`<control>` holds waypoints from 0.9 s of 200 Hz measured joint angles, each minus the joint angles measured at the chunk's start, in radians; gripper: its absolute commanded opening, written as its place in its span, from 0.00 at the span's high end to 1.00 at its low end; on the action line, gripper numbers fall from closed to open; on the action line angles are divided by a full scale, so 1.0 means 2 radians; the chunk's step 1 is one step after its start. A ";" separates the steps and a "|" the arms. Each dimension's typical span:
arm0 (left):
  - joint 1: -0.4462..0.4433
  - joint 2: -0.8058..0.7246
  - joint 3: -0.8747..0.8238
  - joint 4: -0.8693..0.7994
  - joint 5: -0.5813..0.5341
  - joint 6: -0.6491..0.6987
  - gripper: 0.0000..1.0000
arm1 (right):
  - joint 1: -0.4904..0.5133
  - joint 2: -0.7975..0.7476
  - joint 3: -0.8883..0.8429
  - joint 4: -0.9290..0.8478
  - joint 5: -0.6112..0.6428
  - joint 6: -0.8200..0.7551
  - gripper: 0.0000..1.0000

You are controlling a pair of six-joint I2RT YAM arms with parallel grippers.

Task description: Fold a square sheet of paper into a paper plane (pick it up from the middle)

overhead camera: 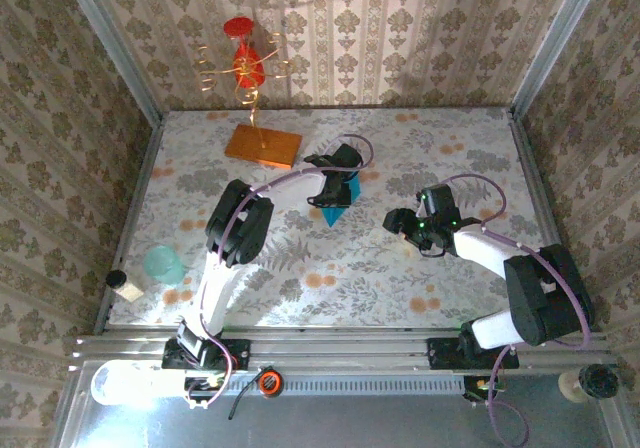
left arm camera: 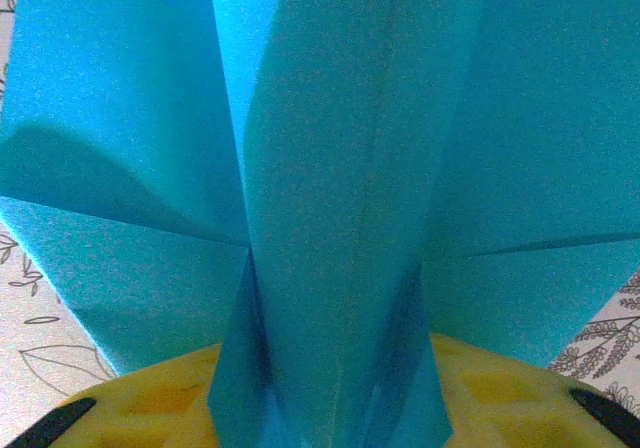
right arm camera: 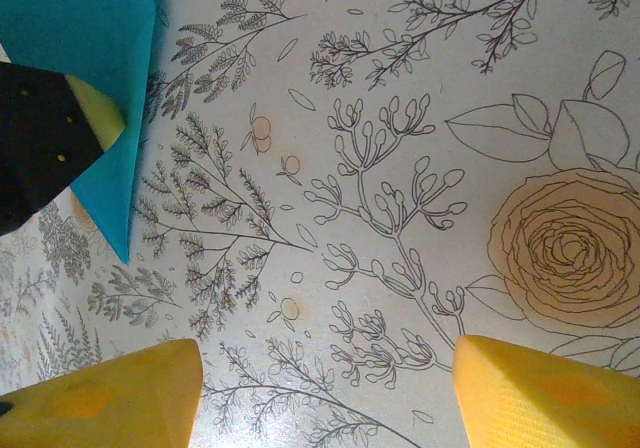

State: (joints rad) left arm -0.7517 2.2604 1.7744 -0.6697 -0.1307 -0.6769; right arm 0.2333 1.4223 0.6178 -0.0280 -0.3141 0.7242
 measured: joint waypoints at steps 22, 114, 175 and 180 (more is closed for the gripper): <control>0.000 -0.004 0.000 0.003 -0.001 -0.002 0.49 | -0.002 -0.003 0.007 -0.016 0.001 -0.008 0.28; 0.002 -0.252 -0.129 0.070 -0.028 0.008 0.27 | -0.020 -0.121 0.119 -0.139 0.089 -0.095 0.10; 0.077 -0.459 -0.374 0.138 -0.103 0.043 0.00 | -0.025 -0.156 0.134 -0.173 0.221 -0.143 0.00; 0.087 -0.474 -0.393 0.144 -0.109 0.047 0.00 | -0.026 -0.159 0.134 -0.172 0.232 -0.145 0.00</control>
State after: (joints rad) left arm -0.5774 1.3132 0.9886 -0.3820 -0.3485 -0.5819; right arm 0.1814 1.1053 0.8856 -0.3721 0.1501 0.4347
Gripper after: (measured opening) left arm 0.994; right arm 0.999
